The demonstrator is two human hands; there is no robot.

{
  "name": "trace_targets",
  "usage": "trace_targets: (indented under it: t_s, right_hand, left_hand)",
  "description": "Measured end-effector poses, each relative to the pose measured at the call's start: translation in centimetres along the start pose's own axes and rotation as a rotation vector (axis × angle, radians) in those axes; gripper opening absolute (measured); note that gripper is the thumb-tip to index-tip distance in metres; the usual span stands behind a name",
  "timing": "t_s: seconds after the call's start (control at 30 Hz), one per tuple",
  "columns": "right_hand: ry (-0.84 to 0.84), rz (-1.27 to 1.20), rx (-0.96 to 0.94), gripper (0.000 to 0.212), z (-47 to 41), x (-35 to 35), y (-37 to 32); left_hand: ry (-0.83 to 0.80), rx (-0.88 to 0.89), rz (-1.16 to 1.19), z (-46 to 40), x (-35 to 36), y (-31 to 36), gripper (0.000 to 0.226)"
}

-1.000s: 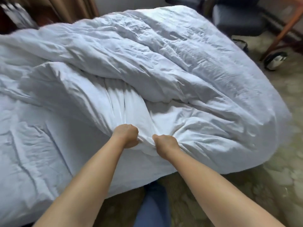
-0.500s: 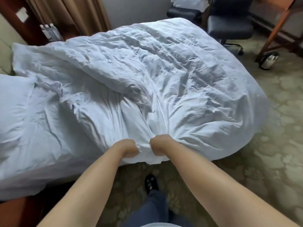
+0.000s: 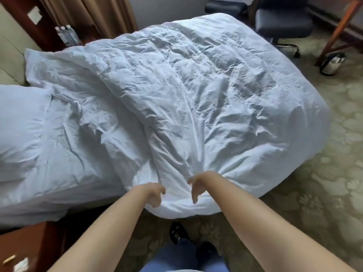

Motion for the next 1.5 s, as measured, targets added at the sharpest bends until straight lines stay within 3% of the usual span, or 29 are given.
trace_targets:
  t_s: [0.17, 0.53, 0.73, 0.9, 1.03, 1.2, 1.3, 1.37, 1.5]
  right_hand:
    - [0.198, -0.099, -0.052, 0.098, -2.5, -4.8, -3.4]
    - [0.348, -0.006, -0.155, 0.102, -14.5, -11.8, -16.7]
    - [0.310, -0.016, -0.061, 0.101, -24.6, -14.5, -24.0]
    - [0.306, -0.091, 0.069, 0.110, -32.1, -15.3, -27.2]
    - [0.319, -0.121, 0.152, 0.122, -34.1, -14.5, -27.4]
    - [0.301, -0.145, 0.277, 0.131, -38.0, -12.3, -28.0]
    - [0.344, -0.160, 0.329, 0.118, -39.6, -11.0, -28.5]
    - [0.464, -0.114, 0.319, 0.091, -39.8, -11.4, -28.7]
    - [0.614, -0.086, 0.267, 0.046, -38.3, -13.4, -28.7]
  left_hand:
    - [0.196, -0.022, -0.016, -1.1, -2.5, -6.2, 0.060]
    - [0.361, 0.004, -0.066, -8.7, -6.2, -22.9, 0.057]
    - [0.414, 0.111, -0.100, -17.7, -8.6, -33.2, 0.050]
    - [0.420, 0.235, -0.229, -24.8, -10.4, -38.9, 0.071]
    - [0.442, 0.292, -0.380, -27.2, -11.2, -39.2, 0.082]
    - [0.535, 0.334, -0.438, -31.9, -11.7, -39.4, 0.064]
    - [0.536, 0.372, -0.391, -33.3, -11.2, -39.6, 0.051]
    - [0.564, 0.440, -0.384, -33.3, -10.8, -39.5, 0.034]
    - [0.622, 0.400, -0.322, -31.2, -12.2, -39.3, 0.030]
Point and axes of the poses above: each hand's wrist, its own z-axis away from the middle knuckle, its own x-axis out of the palm, y = z × x, the point moved 5 cm from there along -z, towards the middle knuckle, and after that the axes turned 13 degrees about y, right-handed, at the moved point
